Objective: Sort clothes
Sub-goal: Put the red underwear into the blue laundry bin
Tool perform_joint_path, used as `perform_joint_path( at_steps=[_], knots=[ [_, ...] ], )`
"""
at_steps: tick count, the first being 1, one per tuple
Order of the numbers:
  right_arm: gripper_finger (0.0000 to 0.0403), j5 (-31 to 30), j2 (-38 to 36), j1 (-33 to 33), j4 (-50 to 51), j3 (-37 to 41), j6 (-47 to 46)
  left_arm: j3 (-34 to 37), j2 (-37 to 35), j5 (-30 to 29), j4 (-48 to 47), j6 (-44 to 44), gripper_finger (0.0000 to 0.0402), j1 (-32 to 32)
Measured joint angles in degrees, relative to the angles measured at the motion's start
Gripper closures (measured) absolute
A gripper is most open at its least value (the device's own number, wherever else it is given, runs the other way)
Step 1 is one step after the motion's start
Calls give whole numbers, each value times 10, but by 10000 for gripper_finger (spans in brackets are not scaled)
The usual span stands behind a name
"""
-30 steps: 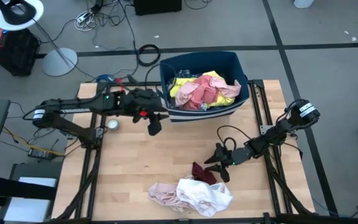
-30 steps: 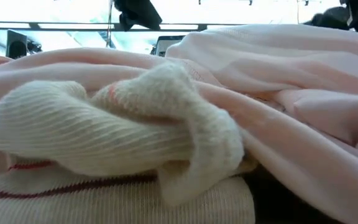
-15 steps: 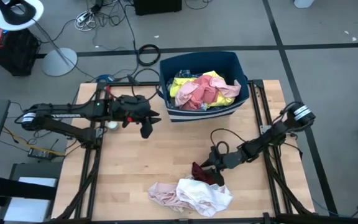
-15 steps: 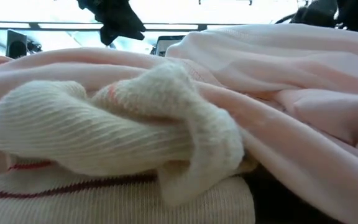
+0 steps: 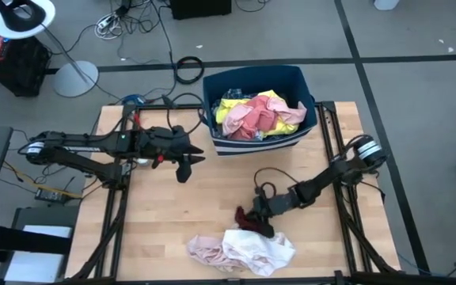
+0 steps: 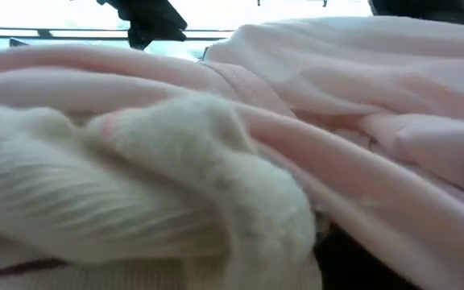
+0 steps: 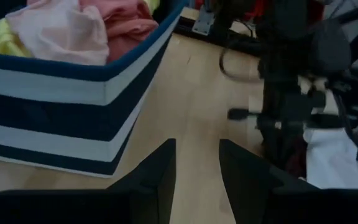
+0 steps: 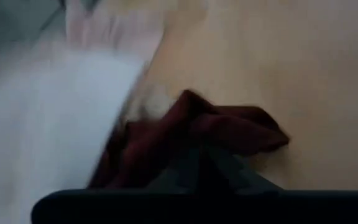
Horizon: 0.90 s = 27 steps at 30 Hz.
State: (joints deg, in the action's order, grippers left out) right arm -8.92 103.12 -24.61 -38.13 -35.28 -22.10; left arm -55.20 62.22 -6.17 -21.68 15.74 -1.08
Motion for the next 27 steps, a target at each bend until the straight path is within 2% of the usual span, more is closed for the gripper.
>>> perform_joint_path(
  at_steps=[6, 13, 19, 27],
  knots=[
    [397, -24, -105, 42, 40, -11, 73, 14, -20, -63, 2, -14, 273, 31],
    [400, -30, -219, 72, 156, -76, 177, 109, -60, -107, 77, -16, 273, 57],
    [401, -38, -258, 100, 303, -196, 266, 223, -112, -116, 185, -2, 273, 61],
    [401, -79, -259, 144, 406, -404, 432, 329, -139, -106, 260, 53, 273, 74]
  ],
)
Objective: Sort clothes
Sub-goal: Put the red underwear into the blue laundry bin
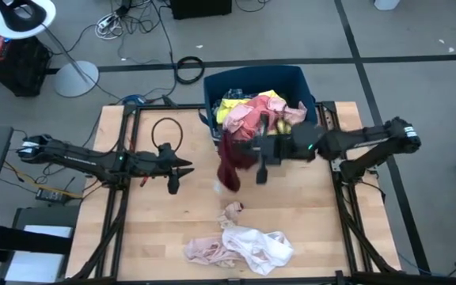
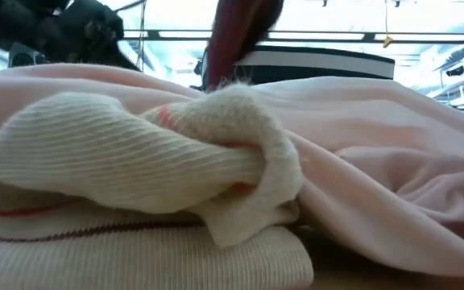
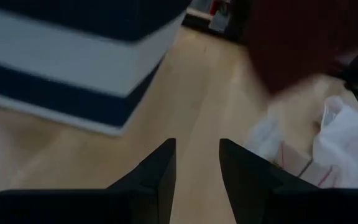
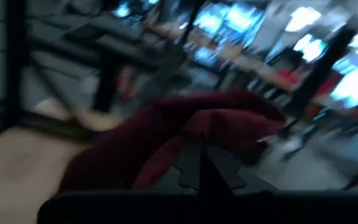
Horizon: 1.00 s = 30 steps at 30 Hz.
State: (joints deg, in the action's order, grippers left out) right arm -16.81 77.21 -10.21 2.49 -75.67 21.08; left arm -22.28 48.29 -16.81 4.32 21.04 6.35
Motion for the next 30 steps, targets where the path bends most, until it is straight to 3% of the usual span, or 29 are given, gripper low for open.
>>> perform_joint_path(
  at_steps=[7, 13, 16, 22, 26, 30],
  knots=[
    [401, -63, 14, 64, 21, -148, 128, 77, 0, 1, 147, 13, 273, 29],
    [401, -136, 8, 140, 45, -169, 126, 104, 0, 1, 213, -13, 273, 34],
    [401, -169, 13, 176, 125, -169, 47, 104, 0, 1, 214, -13, 273, 33],
    [398, -151, 58, 260, 337, -168, -164, 104, 0, 1, 216, -13, 273, 33],
    [379, -120, 111, 305, 413, -168, -293, 104, 0, 1, 216, -13, 273, 33],
    [343, -43, 177, 338, 427, -168, -370, 104, 0, 1, 217, -9, 273, 33]
  ],
)
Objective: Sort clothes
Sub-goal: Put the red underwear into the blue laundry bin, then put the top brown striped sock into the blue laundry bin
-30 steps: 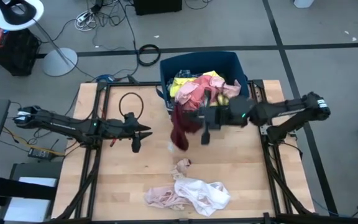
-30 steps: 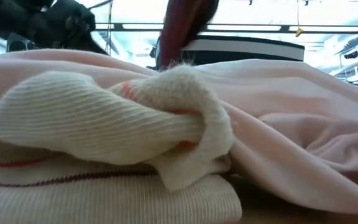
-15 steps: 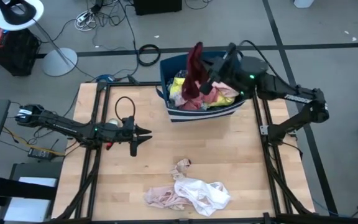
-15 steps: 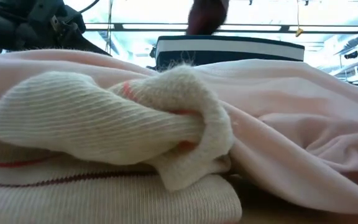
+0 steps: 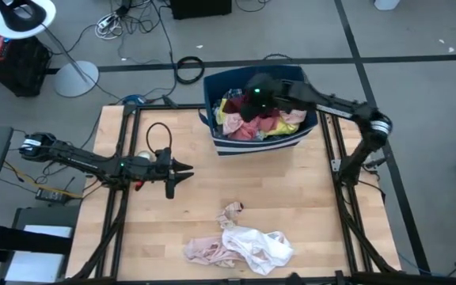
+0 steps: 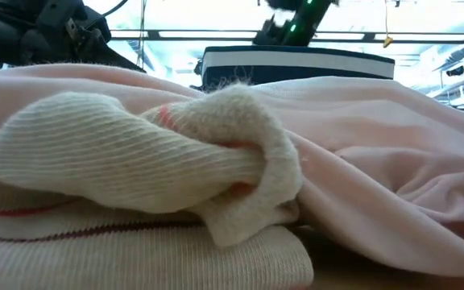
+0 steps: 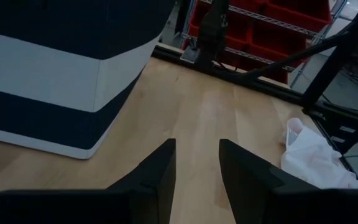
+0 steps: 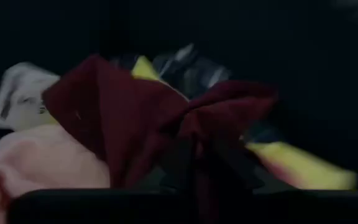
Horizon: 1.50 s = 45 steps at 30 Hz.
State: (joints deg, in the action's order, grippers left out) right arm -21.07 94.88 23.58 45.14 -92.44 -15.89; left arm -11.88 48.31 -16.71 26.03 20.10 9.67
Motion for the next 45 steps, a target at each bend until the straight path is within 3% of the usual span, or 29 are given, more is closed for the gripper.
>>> perform_joint_path(
  at_steps=[3, 10, 15, 19, 33, 38, 45],
  knots=[
    [307, 50, 52, 17, -5, 0, -36, 0, 0, 0, -2, 1, 273, 0],
    [224, 102, 168, 35, -19, -5, -70, 0, 0, 0, -2, 1, 273, 0],
    [188, 114, 187, 39, -25, -4, -69, 0, 0, 0, -3, 1, 273, 0],
    [181, 120, 145, 39, -21, 1, -48, 0, 0, 0, -3, 1, 273, 0],
    [184, 119, -150, 0, 6, 1, 2, 0, 0, 0, 3, 14, 273, 0],
    [189, 56, -217, -85, 31, 1, 25, 0, 0, 16, 3, 28, 273, -1],
    [191, -55, -252, -247, 101, 0, 11, -23, 28, 23, 15, 21, 273, 8]
  ],
)
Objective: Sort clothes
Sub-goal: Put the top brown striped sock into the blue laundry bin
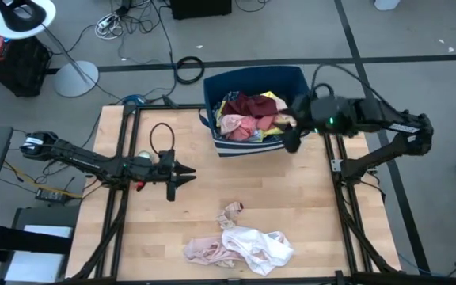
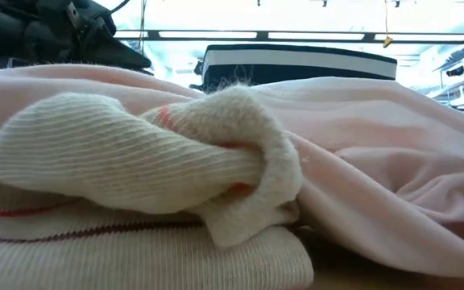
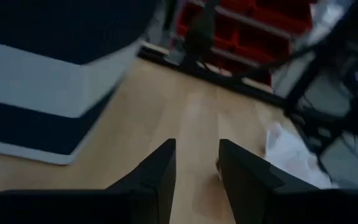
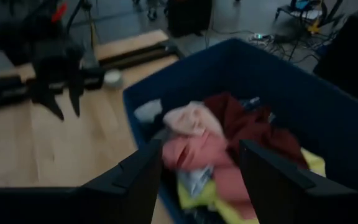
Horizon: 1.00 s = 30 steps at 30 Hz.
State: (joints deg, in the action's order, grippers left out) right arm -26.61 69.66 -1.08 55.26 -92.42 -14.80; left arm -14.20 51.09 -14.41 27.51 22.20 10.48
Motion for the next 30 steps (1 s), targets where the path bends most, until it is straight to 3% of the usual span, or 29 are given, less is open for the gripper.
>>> perform_joint_path(
  at_steps=[7, 14, 24, 30],
  knots=[
    [193, -99, 5, -118, 99, 1, -83, -79, 130, 45, -3, -26, 273, 18],
    [193, -179, -20, -236, 121, 78, -214, -163, 255, 83, -9, 3, 273, 29],
    [194, -261, -33, -362, 118, 211, -419, -359, 411, 124, -172, 53, 273, 38],
    [194, -277, -33, -406, 80, 265, -486, -448, 488, 126, -286, 86, 273, 38]
  ],
)
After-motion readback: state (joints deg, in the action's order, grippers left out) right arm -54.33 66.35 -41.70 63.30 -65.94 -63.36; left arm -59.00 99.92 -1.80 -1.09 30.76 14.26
